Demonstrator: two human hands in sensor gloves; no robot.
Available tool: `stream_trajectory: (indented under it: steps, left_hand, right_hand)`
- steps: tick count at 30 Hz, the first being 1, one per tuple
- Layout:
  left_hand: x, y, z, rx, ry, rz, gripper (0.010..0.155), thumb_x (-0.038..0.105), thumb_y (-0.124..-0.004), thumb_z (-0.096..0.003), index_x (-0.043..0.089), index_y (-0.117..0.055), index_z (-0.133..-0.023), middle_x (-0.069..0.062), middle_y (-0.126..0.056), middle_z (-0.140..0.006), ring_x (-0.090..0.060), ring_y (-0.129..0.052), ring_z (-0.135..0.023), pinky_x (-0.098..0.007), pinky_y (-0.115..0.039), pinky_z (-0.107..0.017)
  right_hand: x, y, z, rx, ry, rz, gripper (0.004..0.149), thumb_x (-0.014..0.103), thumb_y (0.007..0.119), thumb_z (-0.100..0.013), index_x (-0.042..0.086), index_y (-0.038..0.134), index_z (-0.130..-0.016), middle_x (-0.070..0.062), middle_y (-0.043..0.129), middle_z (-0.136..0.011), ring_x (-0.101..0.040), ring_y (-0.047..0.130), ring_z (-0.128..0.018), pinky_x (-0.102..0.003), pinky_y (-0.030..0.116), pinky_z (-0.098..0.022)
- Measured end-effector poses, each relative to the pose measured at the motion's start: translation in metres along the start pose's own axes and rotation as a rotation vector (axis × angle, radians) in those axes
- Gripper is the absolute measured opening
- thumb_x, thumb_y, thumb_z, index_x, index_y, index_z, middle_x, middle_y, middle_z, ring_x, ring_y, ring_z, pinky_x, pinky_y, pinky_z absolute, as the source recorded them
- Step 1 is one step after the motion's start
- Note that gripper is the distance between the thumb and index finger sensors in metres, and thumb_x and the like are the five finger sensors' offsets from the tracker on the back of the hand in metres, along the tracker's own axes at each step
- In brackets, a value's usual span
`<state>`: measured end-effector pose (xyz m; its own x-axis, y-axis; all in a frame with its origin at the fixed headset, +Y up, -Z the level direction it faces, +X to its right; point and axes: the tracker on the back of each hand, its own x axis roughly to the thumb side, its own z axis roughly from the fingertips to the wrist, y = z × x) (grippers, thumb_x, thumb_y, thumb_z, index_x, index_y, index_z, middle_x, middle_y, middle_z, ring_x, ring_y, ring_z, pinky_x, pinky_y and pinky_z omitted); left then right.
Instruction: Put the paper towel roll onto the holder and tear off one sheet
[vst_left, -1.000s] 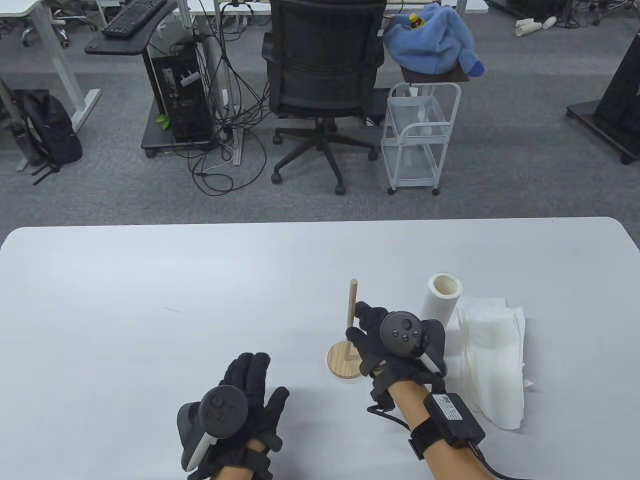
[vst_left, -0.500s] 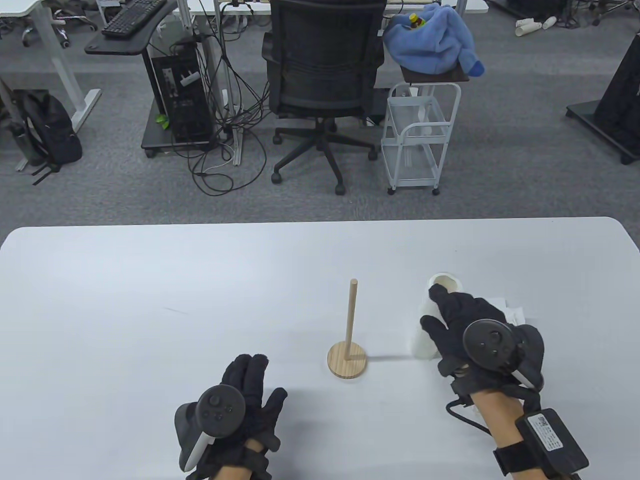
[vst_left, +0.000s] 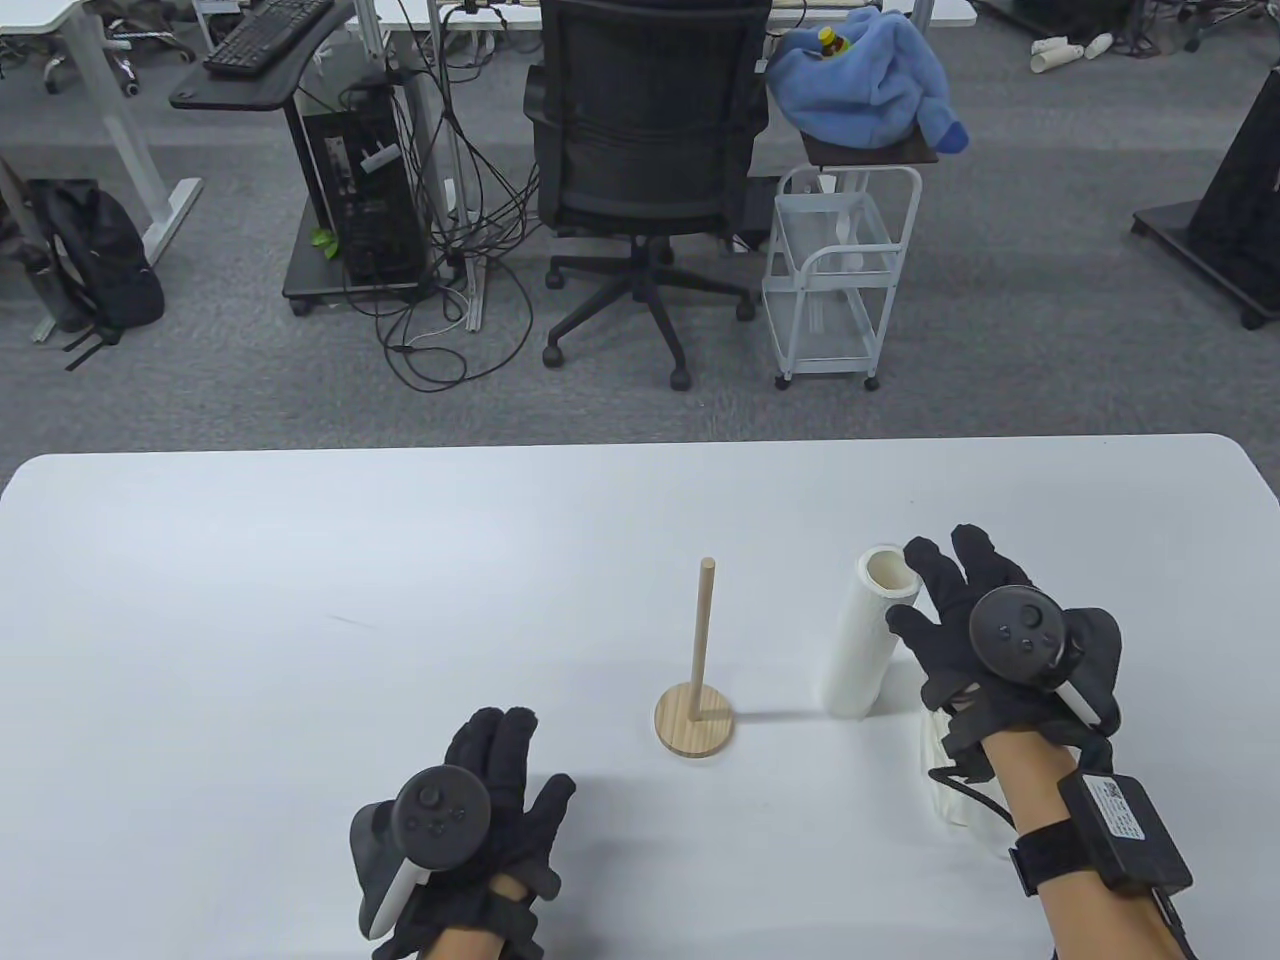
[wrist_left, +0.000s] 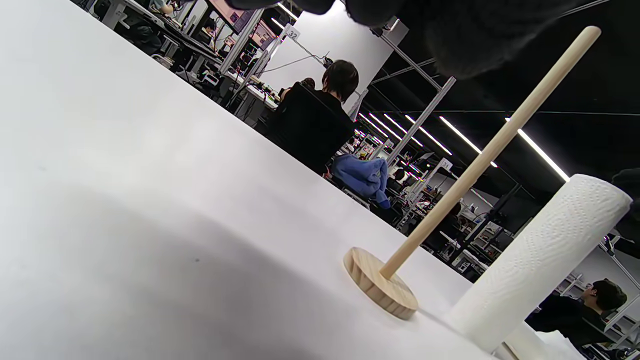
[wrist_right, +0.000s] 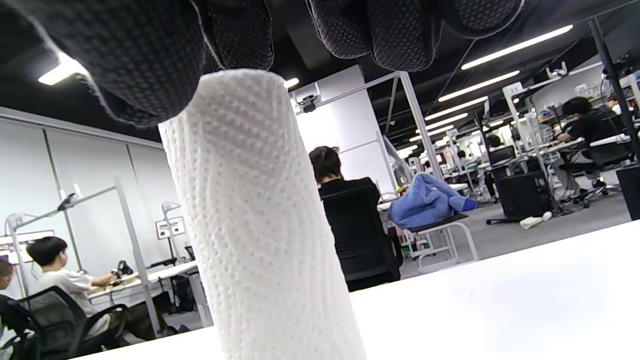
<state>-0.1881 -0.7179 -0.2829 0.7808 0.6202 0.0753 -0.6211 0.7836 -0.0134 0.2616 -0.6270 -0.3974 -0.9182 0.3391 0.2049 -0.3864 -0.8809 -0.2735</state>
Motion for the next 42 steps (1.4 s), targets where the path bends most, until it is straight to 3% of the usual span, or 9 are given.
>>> stream_trajectory:
  steps: [8,18,26,42]
  left_hand:
    - [-0.001,0.000,0.002,0.001,0.005,0.007,0.073,0.050,-0.072,-0.0497,0.026,-0.035,-0.108,-0.008,-0.025,-0.112,-0.044,-0.031,-0.106,-0.067,-0.037,-0.074]
    - [-0.002,0.000,0.000,-0.004,0.007,0.011,0.073,0.050,-0.072,-0.0497,0.026,-0.035,-0.108,-0.008,-0.025,-0.112,-0.044,-0.031,-0.106,-0.067,-0.037,-0.073]
    - [-0.003,0.000,0.001,0.005,0.008,0.028,0.074,0.052,-0.072,-0.0492,0.026,-0.035,-0.108,-0.008,-0.025,-0.112,-0.044,-0.031,-0.106,-0.067,-0.037,-0.073]
    - [-0.002,0.002,0.001,0.019,-0.007,0.043,0.075,0.052,-0.072,-0.0493,0.026,-0.034,-0.108,-0.008,-0.022,-0.111,-0.044,-0.030,-0.106,-0.067,-0.037,-0.073]
  right_hand:
    - [0.002,0.010,-0.002,-0.027,0.003,-0.014,0.046,0.040,0.075,-0.051,0.036,0.060,-0.095,-0.021,0.052,-0.109,-0.046,0.065,-0.091,-0.059,0.052,-0.067]
    - [0.013,0.006,0.000,-0.055,-0.059,-0.006,0.044,0.038,0.076,-0.050,0.035,0.064,-0.092,-0.020,0.057,-0.106,-0.044,0.069,-0.087,-0.058,0.053,-0.065]
    - [0.036,-0.020,-0.004,-0.084,-0.087,-0.019,0.044,0.038,0.076,-0.050,0.034,0.065,-0.092,-0.021,0.058,-0.106,-0.044,0.070,-0.086,-0.058,0.054,-0.065]
    - [0.117,-0.104,-0.018,-0.166,-0.185,0.045,0.045,0.041,0.076,-0.050,0.033,0.064,-0.093,-0.020,0.062,-0.104,-0.043,0.073,-0.084,-0.057,0.056,-0.064]
